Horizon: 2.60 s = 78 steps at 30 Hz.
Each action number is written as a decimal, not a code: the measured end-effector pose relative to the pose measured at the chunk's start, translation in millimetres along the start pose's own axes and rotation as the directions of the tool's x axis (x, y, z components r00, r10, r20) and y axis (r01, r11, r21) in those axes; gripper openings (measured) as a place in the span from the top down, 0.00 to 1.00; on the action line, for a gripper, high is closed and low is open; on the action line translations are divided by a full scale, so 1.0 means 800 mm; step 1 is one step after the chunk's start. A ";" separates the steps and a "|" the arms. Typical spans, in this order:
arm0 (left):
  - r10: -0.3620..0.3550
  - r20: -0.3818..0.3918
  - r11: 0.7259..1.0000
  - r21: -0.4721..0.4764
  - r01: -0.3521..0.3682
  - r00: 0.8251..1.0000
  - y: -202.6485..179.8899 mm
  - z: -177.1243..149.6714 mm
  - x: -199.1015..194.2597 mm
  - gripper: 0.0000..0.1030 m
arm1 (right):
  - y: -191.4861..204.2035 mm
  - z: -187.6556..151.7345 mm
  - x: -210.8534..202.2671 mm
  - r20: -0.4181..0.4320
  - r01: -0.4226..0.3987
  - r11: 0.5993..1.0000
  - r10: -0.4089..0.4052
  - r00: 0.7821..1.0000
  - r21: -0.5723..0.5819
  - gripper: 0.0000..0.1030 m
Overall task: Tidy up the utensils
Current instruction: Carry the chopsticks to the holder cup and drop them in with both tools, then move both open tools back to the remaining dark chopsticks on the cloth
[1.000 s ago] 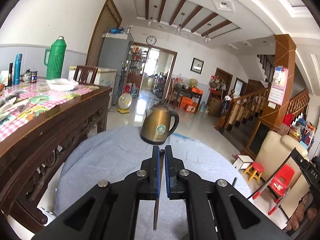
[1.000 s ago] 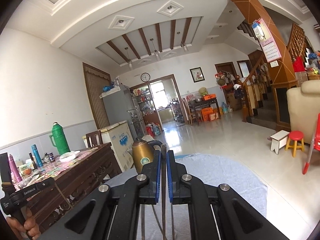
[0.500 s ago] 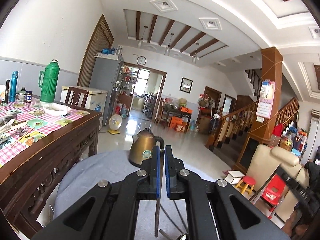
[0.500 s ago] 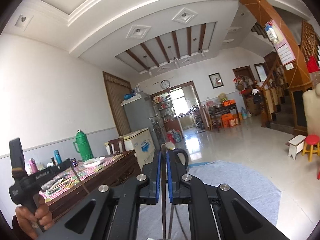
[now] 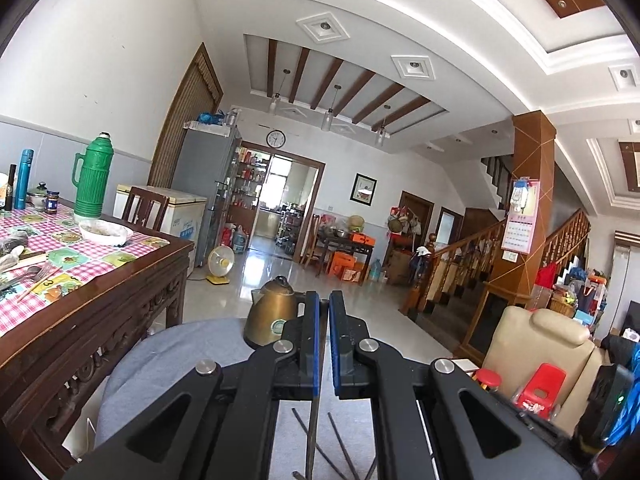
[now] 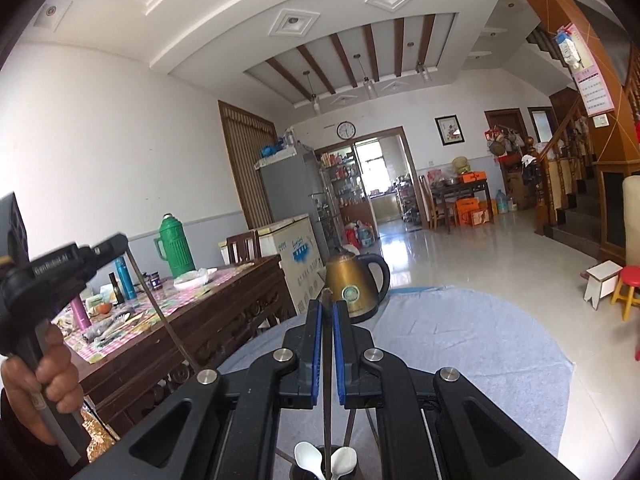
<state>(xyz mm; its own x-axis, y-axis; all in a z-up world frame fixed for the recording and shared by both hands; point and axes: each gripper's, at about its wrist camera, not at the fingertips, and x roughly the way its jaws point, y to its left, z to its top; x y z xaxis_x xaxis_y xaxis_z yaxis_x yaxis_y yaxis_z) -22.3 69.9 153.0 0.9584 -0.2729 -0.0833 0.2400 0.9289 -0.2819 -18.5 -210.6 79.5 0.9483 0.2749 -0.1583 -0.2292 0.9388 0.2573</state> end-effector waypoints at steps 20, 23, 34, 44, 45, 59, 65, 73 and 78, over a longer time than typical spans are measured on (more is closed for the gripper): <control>-0.076 -0.199 0.995 0.043 0.086 0.977 -0.048 -0.056 0.048 0.95 | -0.018 -0.013 0.019 -0.062 0.010 1.000 -0.009 0.998 0.017 0.94; -0.075 -0.244 0.995 0.047 0.089 0.967 -0.049 -0.066 0.058 0.95 | -0.025 -0.016 0.024 -0.089 0.010 0.999 -0.006 0.996 0.040 0.93; -0.053 -0.280 0.998 0.004 0.057 0.958 -0.036 -0.071 0.064 0.81 | -0.057 -0.028 0.027 -0.115 -0.005 0.986 0.024 0.993 0.164 0.73; 0.017 -0.228 0.999 -0.040 -0.027 0.974 0.001 -0.057 0.055 0.78 | -0.087 -0.037 0.032 -0.132 0.072 0.972 -0.042 0.990 0.226 0.73; 0.027 -0.223 0.998 -0.047 -0.039 0.975 0.007 -0.055 0.055 0.77 | -0.089 -0.037 0.032 -0.134 0.074 0.971 -0.044 0.990 0.229 0.73; 0.126 -0.251 0.982 -0.109 -0.157 0.960 0.078 -0.060 0.080 0.63 | -0.100 -0.047 0.057 -0.178 0.116 0.962 -0.072 0.981 0.249 0.73; 0.135 -0.373 0.972 -0.130 -0.196 0.918 0.110 -0.096 0.132 0.63 | -0.125 -0.064 0.078 -0.232 0.167 0.946 -0.103 0.967 0.278 0.73; 0.060 -0.594 0.964 -0.175 -0.201 0.803 0.143 -0.172 0.226 0.63 | -0.163 -0.098 0.136 -0.369 0.222 0.934 -0.109 0.923 0.280 0.73; 0.062 -0.679 0.960 -0.159 -0.229 0.732 0.151 -0.205 0.264 0.63 | -0.183 -0.125 0.236 -0.552 0.195 0.948 -0.026 0.834 0.251 0.73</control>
<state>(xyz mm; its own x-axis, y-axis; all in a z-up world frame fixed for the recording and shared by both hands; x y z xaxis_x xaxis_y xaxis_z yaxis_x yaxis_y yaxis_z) 183.8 83.2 -55.1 0.6114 -0.3115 -0.7274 -0.0140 0.9149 -0.4035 172.0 -275.0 -83.3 0.6754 0.3198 -0.6645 0.0232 0.8914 0.4525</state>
